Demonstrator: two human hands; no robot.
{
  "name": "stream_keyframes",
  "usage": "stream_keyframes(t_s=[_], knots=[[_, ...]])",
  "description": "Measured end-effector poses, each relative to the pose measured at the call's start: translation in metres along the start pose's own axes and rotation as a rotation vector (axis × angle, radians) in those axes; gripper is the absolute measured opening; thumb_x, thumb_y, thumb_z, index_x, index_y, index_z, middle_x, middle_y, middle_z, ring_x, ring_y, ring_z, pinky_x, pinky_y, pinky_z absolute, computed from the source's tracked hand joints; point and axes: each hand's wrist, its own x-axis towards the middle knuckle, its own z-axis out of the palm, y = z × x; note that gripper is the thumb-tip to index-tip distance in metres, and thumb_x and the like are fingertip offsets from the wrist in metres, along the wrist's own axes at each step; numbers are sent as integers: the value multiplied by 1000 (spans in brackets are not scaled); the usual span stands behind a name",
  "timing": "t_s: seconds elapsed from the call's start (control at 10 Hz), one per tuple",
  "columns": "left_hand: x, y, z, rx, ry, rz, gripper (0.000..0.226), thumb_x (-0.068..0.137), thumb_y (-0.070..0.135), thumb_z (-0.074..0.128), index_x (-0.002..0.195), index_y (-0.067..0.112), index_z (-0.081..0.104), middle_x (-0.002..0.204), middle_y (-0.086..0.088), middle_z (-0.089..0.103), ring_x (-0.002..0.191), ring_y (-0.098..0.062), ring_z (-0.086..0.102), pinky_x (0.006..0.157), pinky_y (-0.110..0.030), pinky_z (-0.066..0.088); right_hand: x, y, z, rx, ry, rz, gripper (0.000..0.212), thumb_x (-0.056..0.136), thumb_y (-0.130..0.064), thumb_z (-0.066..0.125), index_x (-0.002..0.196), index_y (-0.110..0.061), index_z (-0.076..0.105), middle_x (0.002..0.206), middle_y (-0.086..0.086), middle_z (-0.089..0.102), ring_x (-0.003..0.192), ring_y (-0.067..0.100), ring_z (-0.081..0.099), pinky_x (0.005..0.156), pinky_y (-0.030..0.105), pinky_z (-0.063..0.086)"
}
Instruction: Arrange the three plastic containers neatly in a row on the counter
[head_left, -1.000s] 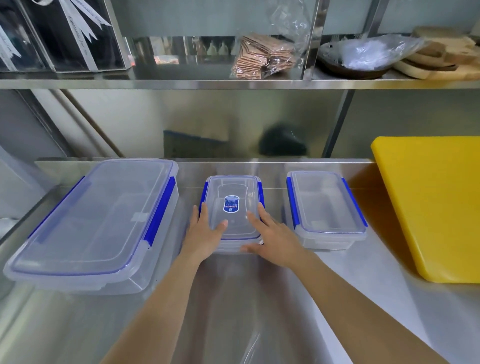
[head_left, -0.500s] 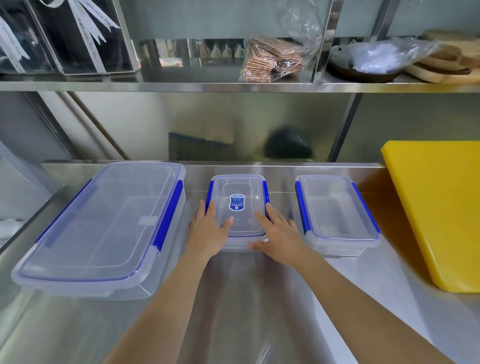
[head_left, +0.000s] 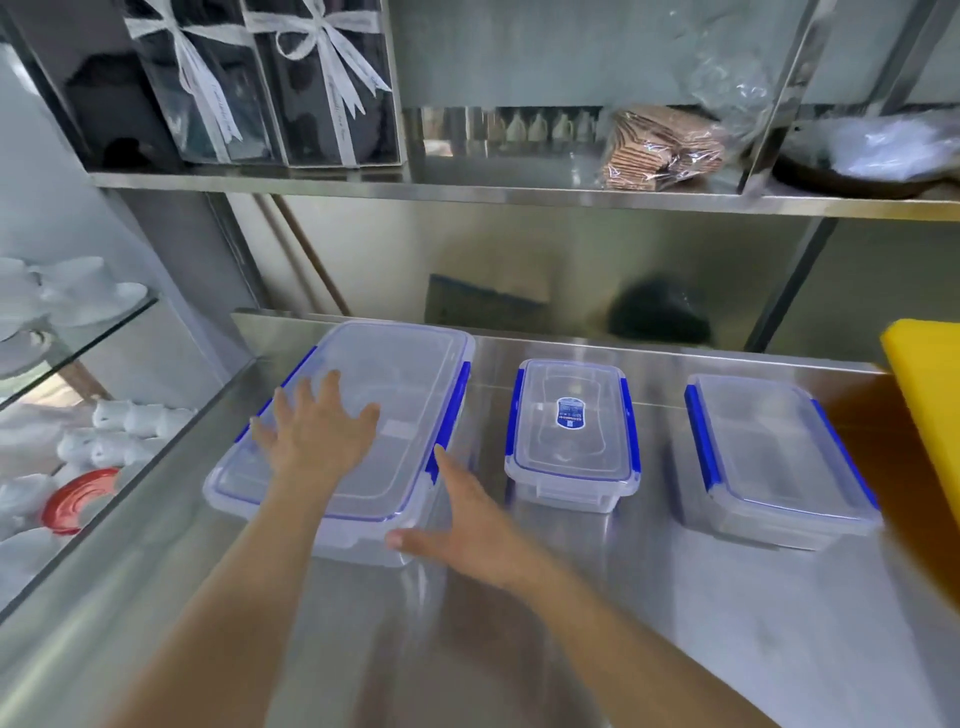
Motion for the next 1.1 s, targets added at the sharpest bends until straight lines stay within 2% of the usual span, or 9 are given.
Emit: stream_keyframes(t_s=[0.1, 0.2, 0.3, 0.4, 0.6, 0.7, 0.9, 1.0, 1.1], knots=[[9, -42, 5, 35, -187, -129, 78, 78, 73, 33, 145, 36, 15, 159, -9, 5, 145, -33, 2, 114, -60, 7, 5, -4, 20, -8, -56, 6, 133, 44, -70, 74, 136, -51, -19, 156, -18, -12, 143, 1, -1, 118, 38, 16], [9, -58, 12, 21, -208, -154, 84, 72, 82, 27, 144, 39, 16, 159, -9, 5, 144, -35, 2, 114, -60, 9, 10, -5, 29, -38, -12, 16, 135, 46, -64, 77, 133, -52, -26, 156, -11, -20, 144, 6, 3, 117, 37, 20], [10, -61, 13, -4, -211, -157, 87, 66, 87, 23, 142, 45, 15, 159, -4, 4, 144, -35, 1, 111, -64, 11, 16, -7, 34, -91, 73, -4, 126, 58, -59, 75, 138, -45, -21, 158, -4, -11, 143, 14, 17, 113, 36, 28], [15, -68, 13, -31, -211, -166, 88, 63, 89, 23, 141, 48, 15, 158, 1, 5, 143, -35, 2, 111, -64, 12, 20, -9, 41, -118, 128, -43, 114, 67, -54, 71, 142, -40, -14, 158, -2, -1, 142, 17, 21, 112, 37, 32], [19, -75, 12, -38, -202, -179, 94, 54, 93, 16, 138, 52, 14, 157, 5, 8, 142, -32, 4, 109, -65, 13, 25, -13, 43, -175, 116, -38, 106, 75, -48, 68, 143, -37, -12, 158, -1, 0, 143, 17, 18, 113, 36, 30], [15, -73, 9, -28, -198, -184, 91, 54, 93, 15, 136, 54, 15, 157, 9, 8, 143, -29, 4, 106, -69, 12, 25, -16, 44, -180, 108, -14, 106, 75, -47, 68, 143, -36, -12, 159, 0, -1, 144, 18, 15, 114, 38, 30], [7, -59, -4, 17, -238, -171, 83, 68, 85, 22, 141, 46, 17, 159, 1, 7, 144, -31, 3, 105, -72, 4, 13, -26, 28, -223, 46, 70, 107, 74, -44, 69, 143, -39, -13, 159, -2, -5, 142, 22, 23, 112, 42, 32], [5, -42, -16, 42, -192, -92, 76, 77, 73, 33, 141, 33, 28, 155, -6, 23, 142, -30, 15, 110, -65, 8, 2, -38, -2, -239, -37, 74, 91, 76, -35, 70, 145, -31, 11, 154, 3, 24, 134, 22, 37, 108, 39, 37], [2, -18, -32, -19, -50, 104, 68, 84, 60, 39, 140, 24, 33, 148, -10, 36, 136, -31, 28, 111, -54, 21, -19, -56, -42, -290, -61, 82, 62, 79, -39, 67, 133, -28, 39, 139, -3, 50, 112, 13, 53, 87, 24, 40]])
